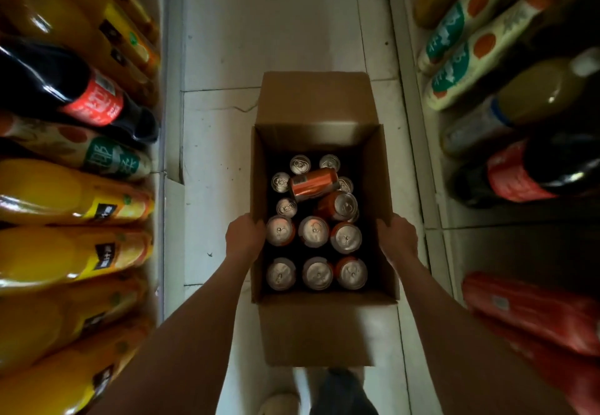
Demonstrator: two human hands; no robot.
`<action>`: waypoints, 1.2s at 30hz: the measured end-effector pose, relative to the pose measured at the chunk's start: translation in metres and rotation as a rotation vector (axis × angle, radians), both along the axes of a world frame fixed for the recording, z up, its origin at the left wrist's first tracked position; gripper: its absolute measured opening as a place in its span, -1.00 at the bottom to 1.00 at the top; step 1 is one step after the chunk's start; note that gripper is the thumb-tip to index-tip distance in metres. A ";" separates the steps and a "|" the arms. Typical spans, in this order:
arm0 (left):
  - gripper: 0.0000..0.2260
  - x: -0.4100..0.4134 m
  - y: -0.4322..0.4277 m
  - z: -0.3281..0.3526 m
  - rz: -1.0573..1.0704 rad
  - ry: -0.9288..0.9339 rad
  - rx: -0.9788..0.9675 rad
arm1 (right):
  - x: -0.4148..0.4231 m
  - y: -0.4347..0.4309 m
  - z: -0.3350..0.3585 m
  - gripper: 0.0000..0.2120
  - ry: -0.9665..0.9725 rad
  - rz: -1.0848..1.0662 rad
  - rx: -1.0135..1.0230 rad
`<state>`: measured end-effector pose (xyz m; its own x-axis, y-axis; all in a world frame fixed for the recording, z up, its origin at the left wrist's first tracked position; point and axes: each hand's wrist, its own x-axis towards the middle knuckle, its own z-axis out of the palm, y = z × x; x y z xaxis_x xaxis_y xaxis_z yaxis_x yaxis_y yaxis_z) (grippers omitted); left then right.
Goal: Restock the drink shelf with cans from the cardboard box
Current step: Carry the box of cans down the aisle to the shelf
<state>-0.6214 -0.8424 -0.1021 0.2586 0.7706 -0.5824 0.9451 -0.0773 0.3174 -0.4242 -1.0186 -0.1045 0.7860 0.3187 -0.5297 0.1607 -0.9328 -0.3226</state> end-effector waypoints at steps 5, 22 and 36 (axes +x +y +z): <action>-0.73 -0.041 -0.050 -0.001 -0.019 0.014 -0.022 | -0.047 -0.055 0.000 -0.70 0.004 -0.049 0.009; -0.73 -0.175 -0.208 0.000 -0.004 0.051 -0.034 | -0.176 -0.208 0.004 -0.70 0.034 -0.017 -0.008; -0.71 -0.226 -0.301 0.005 -0.147 0.065 -0.004 | -0.251 -0.323 0.005 -0.68 0.031 -0.128 -0.032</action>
